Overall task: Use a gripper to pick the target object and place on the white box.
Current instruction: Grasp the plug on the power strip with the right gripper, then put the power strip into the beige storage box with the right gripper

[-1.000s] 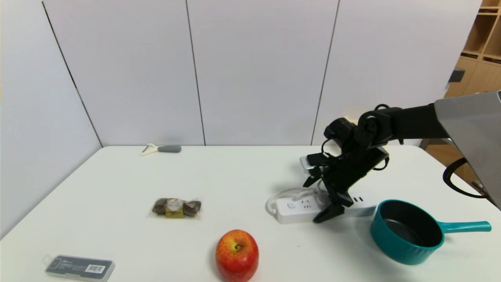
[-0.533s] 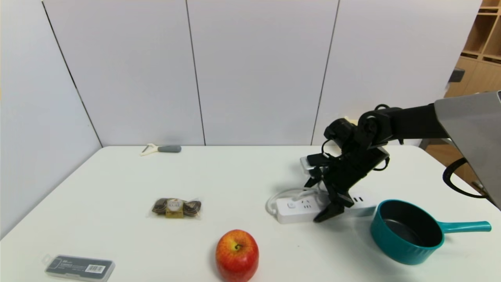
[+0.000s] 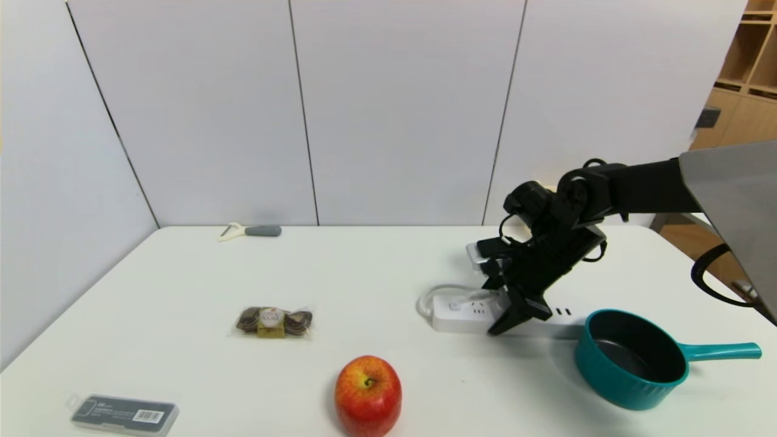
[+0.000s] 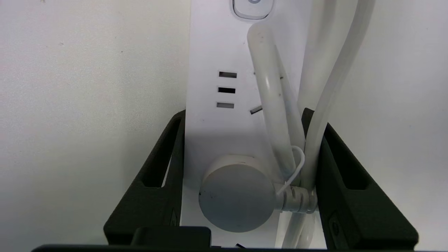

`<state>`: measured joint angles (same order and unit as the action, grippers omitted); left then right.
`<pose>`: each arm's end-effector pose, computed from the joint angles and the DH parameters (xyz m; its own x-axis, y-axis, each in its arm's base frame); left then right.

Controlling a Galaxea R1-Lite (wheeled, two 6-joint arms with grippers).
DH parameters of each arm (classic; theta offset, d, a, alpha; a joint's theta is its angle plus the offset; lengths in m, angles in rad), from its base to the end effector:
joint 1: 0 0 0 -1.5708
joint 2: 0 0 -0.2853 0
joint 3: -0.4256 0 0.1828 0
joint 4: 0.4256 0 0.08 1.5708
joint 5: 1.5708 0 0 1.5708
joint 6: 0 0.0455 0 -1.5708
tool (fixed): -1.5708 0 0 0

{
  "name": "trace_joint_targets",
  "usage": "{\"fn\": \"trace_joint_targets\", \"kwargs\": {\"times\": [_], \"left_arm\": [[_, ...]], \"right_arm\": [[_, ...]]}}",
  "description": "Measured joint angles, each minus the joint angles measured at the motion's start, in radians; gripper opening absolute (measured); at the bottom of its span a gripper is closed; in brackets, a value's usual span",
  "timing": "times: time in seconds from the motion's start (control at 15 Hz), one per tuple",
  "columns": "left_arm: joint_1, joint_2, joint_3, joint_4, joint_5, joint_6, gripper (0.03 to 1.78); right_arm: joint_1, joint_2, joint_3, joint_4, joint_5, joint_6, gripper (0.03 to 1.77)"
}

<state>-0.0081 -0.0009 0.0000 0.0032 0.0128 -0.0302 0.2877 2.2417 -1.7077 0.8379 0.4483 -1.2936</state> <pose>0.0066 0.0005 0.0751 1.0000 0.0047 -0.0023 -0.0048 0.9995 -0.0302 0.3617 0.1276 0.0851 0.0478 0.4661 -0.8834 -0.9966 -0.0377 -0.0738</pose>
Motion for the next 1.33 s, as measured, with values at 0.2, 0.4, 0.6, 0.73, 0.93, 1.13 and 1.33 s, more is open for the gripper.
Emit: {"fn": "trace_joint_targets", "kwargs": {"times": [0.2,0.4,0.6,0.73,0.93,1.13,1.33], "left_arm": [[0.0,0.0,0.0,0.0,0.0,0.0,1.69],[0.0,0.0,0.0,0.0,0.0,0.0,1.69],[0.0,0.0,0.0,0.0,0.0,0.0,1.69],[0.0,0.0,0.0,0.0,0.0,0.0,1.69],[0.0,0.0,0.0,0.0,0.0,0.0,1.69],[0.0,0.0,0.0,0.0,0.0,0.0,1.69],[0.0,0.0,0.0,0.0,0.0,0.0,1.69]], "right_arm": [[0.001,-0.004,-0.004,0.004,0.003,0.001,0.99],[0.003,-0.01,-0.011,0.006,0.004,0.004,0.96],[0.003,-0.016,-0.025,0.004,0.005,0.005,0.86],[0.003,-0.019,-0.027,0.004,0.005,0.005,0.85],[0.003,-0.021,-0.028,0.004,0.005,0.004,0.85],[0.002,-0.022,-0.026,0.004,0.011,0.005,0.85],[0.001,-0.021,-0.026,0.004,0.012,0.005,0.85]]}}
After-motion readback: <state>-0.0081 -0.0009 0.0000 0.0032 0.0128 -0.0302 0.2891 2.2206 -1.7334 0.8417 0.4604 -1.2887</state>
